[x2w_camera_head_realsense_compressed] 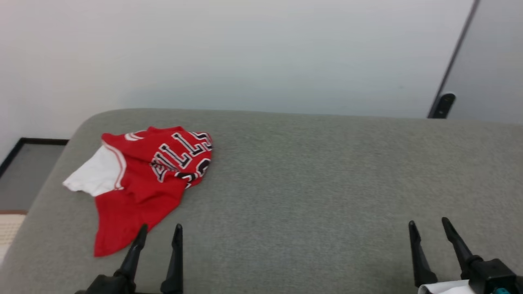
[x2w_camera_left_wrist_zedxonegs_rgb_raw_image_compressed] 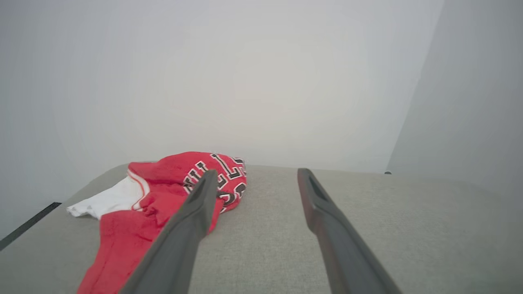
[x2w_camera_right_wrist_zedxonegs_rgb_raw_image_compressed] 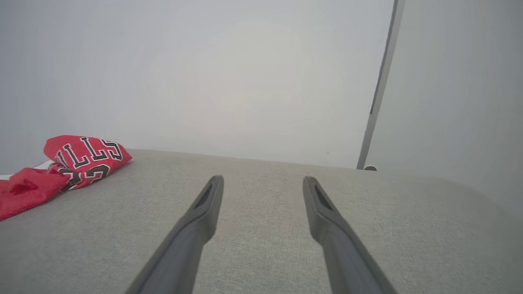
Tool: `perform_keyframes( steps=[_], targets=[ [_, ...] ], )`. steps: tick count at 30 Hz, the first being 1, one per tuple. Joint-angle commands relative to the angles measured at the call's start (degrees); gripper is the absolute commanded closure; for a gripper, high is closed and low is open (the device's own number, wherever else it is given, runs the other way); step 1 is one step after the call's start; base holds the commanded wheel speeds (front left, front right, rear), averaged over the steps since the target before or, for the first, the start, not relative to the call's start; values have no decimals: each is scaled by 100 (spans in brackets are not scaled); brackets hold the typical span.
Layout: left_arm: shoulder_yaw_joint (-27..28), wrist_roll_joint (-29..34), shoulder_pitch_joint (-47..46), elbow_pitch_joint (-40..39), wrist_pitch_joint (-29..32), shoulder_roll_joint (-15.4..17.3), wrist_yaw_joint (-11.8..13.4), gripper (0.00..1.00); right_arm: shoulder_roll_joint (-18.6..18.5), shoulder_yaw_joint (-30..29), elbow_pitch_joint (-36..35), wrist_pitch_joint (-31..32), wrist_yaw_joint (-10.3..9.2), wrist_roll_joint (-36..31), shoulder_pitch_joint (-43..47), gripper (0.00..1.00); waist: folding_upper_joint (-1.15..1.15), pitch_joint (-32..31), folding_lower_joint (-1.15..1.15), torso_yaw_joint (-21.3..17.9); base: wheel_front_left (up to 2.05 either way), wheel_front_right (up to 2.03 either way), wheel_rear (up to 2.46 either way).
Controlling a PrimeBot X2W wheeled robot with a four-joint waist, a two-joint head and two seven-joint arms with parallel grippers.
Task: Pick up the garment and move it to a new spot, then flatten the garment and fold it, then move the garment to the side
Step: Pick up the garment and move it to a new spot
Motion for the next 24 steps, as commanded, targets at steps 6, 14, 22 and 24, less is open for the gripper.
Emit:
perform_keyframes(
  steps=[6,14,22,24],
  targets=[
    [192,294,0,105,-99,141,-19,0,-12,355,18,-104,4,-260,70,0,0,-224,0,842,0,0,0],
    [382,637,150,83,-183,222,46,0,-11,879,54,-192,3,-420,55,0,0,-418,0,1759,0,0,0],
    [525,813,274,-101,-228,116,121,0,-13,1084,132,-250,3,-691,-111,0,0,-356,0,2008,0,0,0],
    [504,726,171,-24,-228,111,45,0,-15,1014,148,-243,3,-719,-72,0,0,-359,0,1992,0,0,0]
  ],
)
